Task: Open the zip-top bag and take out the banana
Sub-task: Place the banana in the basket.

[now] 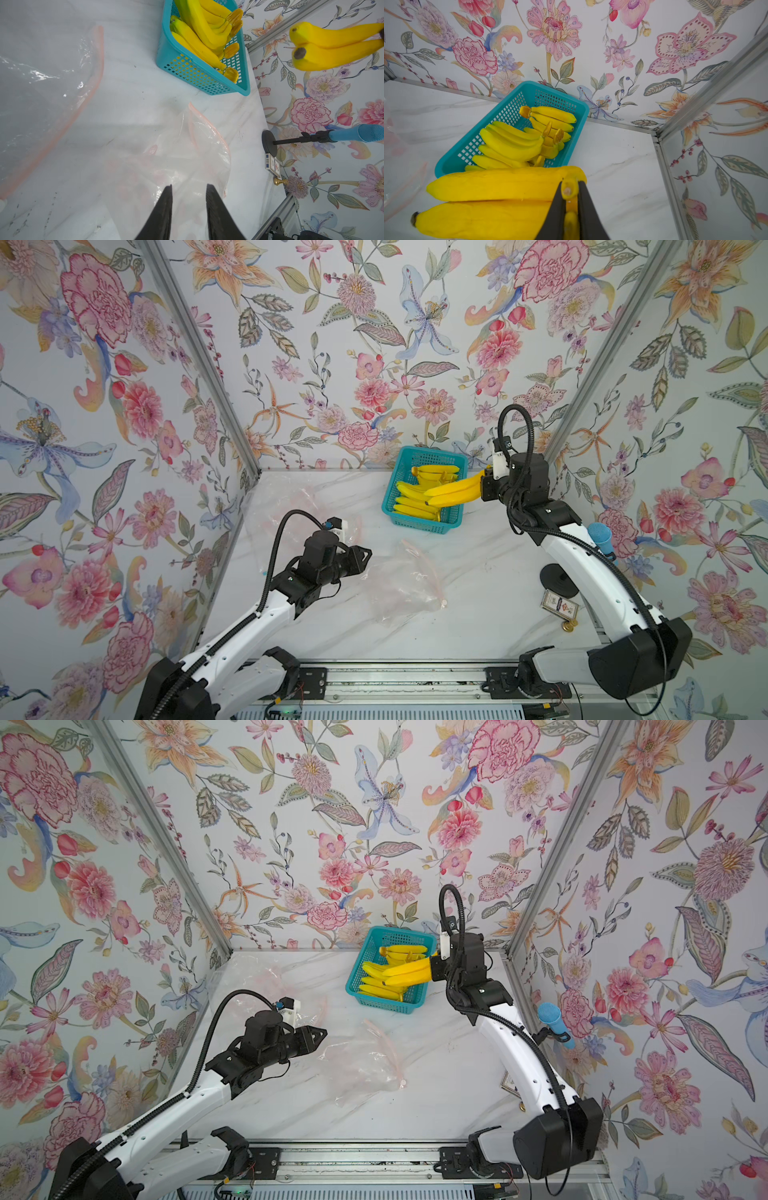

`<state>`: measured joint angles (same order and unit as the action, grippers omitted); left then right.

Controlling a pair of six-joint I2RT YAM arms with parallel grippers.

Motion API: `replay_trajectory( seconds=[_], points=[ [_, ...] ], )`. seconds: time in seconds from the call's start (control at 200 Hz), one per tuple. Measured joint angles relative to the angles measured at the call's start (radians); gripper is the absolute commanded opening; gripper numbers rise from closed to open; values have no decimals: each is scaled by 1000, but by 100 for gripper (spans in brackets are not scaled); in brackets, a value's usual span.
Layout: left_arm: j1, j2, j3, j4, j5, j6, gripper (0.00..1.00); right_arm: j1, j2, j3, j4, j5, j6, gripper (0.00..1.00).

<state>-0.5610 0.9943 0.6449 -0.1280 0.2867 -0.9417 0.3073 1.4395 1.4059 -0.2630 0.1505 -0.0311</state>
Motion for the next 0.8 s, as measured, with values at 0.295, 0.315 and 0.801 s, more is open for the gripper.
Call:
replay_trajectory(
  seconds=[0.295, 0.315, 0.801],
  points=[
    [-62, -188, -27, -160, -39, -80, 35, -15, 467, 280, 219, -158, -5, 12],
    [-62, -202, -27, -173, -42, -84, 35, -15, 493, 299, 228, -168, -11, 12],
    [-61, -353, -23, -434, -103, -77, 44, -28, 820, 620, 248, -272, -158, 40]
  ],
)
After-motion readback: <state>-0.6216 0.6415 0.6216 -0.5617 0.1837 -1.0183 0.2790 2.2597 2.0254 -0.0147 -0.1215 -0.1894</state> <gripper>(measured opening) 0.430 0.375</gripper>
